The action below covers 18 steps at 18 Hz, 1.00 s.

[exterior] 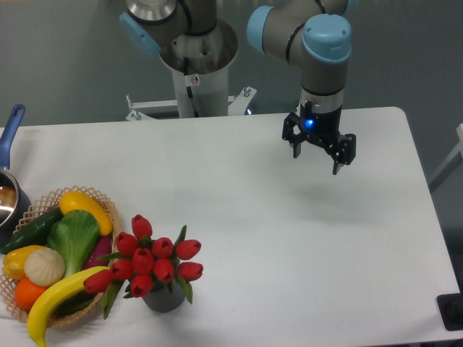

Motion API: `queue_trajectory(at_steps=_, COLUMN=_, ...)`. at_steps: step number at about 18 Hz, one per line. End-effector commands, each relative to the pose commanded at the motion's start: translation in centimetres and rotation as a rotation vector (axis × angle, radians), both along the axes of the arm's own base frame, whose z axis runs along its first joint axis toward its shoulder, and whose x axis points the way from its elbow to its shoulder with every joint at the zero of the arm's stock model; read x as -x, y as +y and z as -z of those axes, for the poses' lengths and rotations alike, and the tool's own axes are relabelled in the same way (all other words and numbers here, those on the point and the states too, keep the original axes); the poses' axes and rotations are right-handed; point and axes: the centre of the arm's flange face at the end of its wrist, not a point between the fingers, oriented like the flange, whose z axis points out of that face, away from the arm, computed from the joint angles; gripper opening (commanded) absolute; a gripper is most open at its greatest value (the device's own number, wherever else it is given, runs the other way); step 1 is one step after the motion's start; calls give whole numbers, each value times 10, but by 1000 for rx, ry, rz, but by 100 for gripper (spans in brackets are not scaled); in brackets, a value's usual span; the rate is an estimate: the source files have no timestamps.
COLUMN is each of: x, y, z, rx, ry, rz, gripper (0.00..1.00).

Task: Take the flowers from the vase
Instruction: 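Move the open gripper toward the red tulips in the grey vase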

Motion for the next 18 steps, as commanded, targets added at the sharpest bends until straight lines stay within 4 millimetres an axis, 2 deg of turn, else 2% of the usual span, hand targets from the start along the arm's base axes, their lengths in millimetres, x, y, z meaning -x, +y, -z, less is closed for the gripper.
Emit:
queue_trajectory(at_steps=6, x=-6, y=5, z=-6, rx=-17, ry=8, rz=16, gripper=100)
queue_trajectory(at_steps=12, x=-23, y=20, z=-14, rx=-205, ry=-67, rz=25, gripper=100)
queue_trajectory(at_steps=15, x=-31, y=31, z=-18, rx=-270, ry=-104, rz=-9, gripper=100)
queue_trajectory(at_steps=18, x=-45, y=51, z=-22, rx=-316, ry=-101, rz=41, gripper=100)
